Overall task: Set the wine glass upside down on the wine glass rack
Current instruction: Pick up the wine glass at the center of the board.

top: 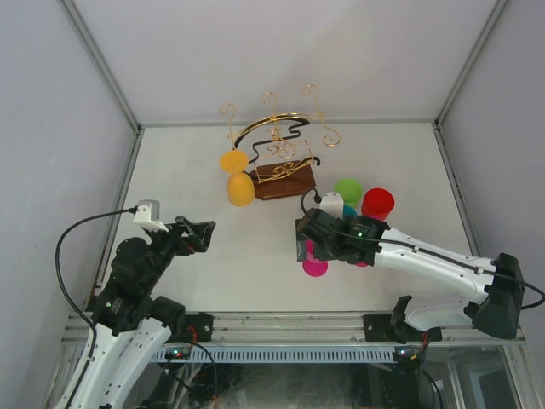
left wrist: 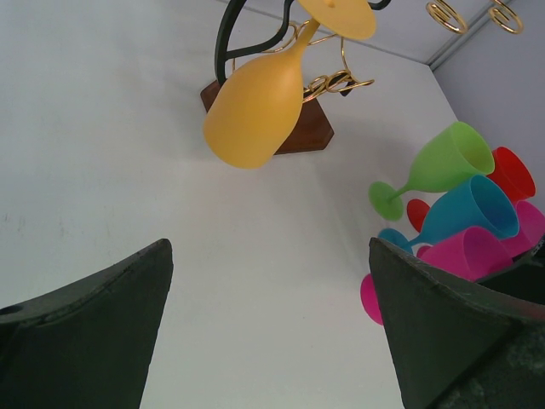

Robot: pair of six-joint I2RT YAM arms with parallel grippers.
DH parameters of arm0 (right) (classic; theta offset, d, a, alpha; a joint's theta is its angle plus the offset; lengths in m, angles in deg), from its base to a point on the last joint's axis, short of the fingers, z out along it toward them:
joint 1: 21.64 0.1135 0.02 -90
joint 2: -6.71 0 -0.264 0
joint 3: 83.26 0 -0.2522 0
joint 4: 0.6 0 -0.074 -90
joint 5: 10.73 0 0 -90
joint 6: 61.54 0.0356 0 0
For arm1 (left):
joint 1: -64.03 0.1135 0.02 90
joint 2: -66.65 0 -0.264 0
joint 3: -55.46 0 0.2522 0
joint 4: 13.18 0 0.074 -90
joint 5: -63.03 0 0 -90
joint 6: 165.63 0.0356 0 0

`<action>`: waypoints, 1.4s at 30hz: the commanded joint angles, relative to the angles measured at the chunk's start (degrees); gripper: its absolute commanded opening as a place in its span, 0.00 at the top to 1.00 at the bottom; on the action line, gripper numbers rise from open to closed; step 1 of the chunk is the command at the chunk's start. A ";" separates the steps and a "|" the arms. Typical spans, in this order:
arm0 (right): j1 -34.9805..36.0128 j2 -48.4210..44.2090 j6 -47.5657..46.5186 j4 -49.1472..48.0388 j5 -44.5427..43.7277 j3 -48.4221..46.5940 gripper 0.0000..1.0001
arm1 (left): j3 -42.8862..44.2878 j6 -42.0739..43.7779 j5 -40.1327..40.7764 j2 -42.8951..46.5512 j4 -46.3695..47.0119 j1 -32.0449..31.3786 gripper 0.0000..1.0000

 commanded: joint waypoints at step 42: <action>-0.62 -5.85 -11.88 -13.38 6.93 -1.17 0.38 | -0.42 -2.20 3.75 2.04 -0.92 -0.11 0.00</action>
